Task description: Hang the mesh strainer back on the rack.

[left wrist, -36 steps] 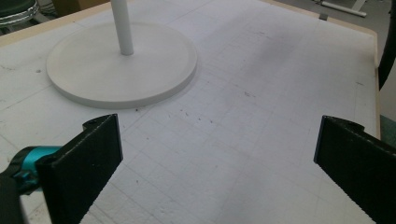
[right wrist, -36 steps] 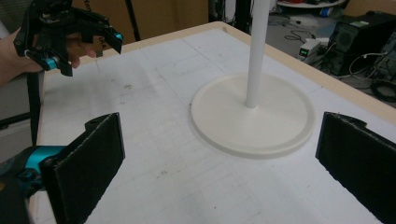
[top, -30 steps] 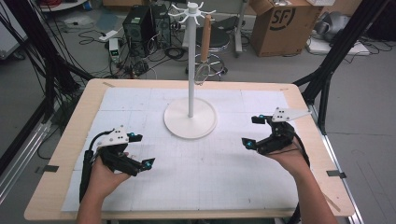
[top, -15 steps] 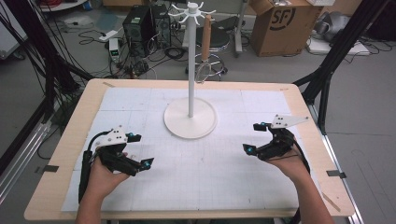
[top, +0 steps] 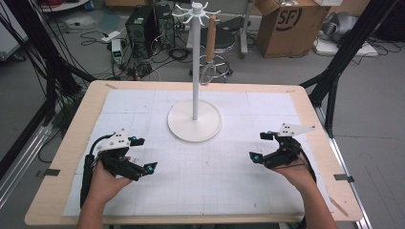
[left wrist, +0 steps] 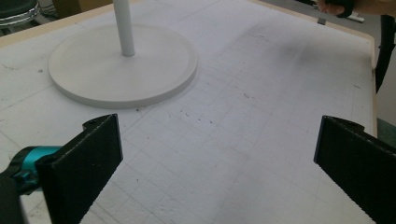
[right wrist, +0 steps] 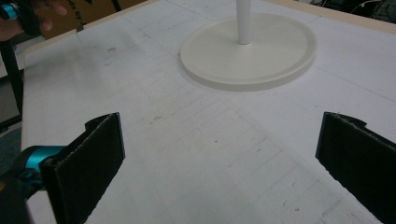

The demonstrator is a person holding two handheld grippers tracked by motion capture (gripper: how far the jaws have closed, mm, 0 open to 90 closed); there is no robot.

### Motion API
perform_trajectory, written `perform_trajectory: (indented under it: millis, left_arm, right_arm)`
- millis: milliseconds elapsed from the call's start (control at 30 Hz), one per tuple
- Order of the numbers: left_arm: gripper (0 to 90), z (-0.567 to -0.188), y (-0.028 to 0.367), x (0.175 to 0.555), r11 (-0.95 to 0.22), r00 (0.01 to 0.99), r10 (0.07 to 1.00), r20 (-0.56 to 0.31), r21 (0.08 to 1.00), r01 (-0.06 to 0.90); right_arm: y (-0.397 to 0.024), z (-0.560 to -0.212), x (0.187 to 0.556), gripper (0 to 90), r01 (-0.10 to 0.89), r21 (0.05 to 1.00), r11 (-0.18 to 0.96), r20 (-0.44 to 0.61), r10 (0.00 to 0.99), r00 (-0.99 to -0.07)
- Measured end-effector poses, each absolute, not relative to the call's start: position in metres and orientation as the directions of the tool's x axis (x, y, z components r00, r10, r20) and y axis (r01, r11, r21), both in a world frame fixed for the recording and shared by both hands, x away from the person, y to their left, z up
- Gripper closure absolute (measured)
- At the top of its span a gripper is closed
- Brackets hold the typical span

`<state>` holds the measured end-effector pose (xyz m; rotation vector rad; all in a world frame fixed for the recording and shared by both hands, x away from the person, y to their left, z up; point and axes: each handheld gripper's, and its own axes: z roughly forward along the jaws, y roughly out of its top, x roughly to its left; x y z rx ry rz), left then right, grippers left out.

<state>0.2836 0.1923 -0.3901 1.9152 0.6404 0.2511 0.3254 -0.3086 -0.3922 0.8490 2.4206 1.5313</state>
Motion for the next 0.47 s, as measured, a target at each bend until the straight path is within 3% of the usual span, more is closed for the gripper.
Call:
perform_trajectory:
  millis: [467]
  left_arm:
    - [1.7, -0.3907, 0.1906, 0.2864, -0.306, 0.834, 0.540, -0.116, 0.896, 0.323]
  right_arm:
    - [-0.3073, -0.3929, 0.3258, 0.4, 0.382, 0.866, 0.321, 0.168, 0.534, -0.829]
